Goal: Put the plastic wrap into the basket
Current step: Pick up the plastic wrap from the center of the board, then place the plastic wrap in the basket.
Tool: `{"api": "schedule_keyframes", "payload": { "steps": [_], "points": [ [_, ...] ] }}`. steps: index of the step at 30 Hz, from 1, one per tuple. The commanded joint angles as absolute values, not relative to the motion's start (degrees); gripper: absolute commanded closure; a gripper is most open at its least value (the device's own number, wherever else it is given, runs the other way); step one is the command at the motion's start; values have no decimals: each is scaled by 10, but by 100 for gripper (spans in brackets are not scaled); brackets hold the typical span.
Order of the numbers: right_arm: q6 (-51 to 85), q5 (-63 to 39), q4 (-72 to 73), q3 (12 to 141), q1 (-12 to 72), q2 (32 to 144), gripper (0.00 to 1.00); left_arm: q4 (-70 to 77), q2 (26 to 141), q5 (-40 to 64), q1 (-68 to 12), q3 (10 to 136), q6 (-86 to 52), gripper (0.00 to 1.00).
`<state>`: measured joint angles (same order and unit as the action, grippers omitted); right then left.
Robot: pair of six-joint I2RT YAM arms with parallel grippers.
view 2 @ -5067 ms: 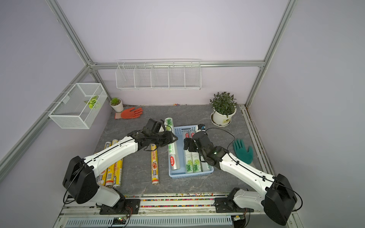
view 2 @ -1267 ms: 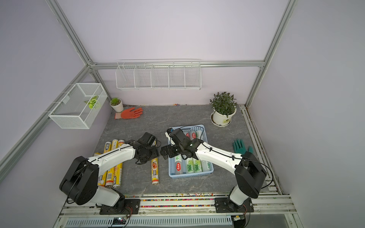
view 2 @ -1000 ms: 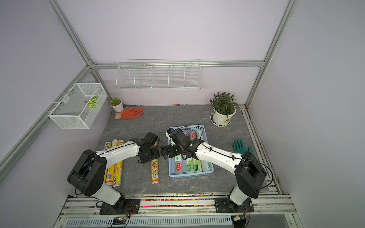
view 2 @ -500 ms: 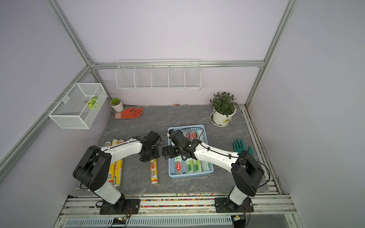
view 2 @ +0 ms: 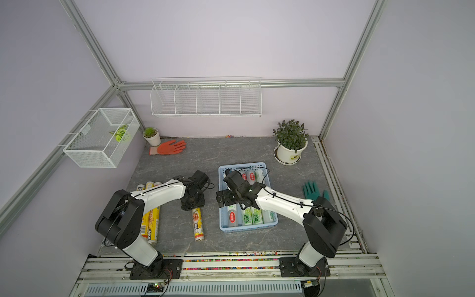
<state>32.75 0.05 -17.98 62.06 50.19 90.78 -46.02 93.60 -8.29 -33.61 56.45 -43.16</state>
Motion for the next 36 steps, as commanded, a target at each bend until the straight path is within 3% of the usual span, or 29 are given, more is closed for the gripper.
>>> {"api": "schedule_keyframes", "payload": {
  "steps": [1, 9, 16, 20, 28, 36],
  "points": [
    [343, 38, -165, 601, 497, 867, 2, -486, 875, -104, -345, 603, -425, 89],
    [371, 74, -148, 561, 480, 812, 2, -415, 774, -19, -349, 634, -409, 93],
    [400, 56, -134, 523, 445, 773, 3, -333, 778, 56, -377, 666, -415, 93],
    [422, 68, -129, 496, 427, 744, 3, -359, 837, -13, -417, 728, -429, 93],
    [445, 133, -138, 447, 403, 684, 3, -585, 1035, -155, -475, 929, -500, 96],
    [457, 104, -145, 444, 372, 696, 3, -550, 1112, -84, -483, 936, -498, 97]
  ]
}}
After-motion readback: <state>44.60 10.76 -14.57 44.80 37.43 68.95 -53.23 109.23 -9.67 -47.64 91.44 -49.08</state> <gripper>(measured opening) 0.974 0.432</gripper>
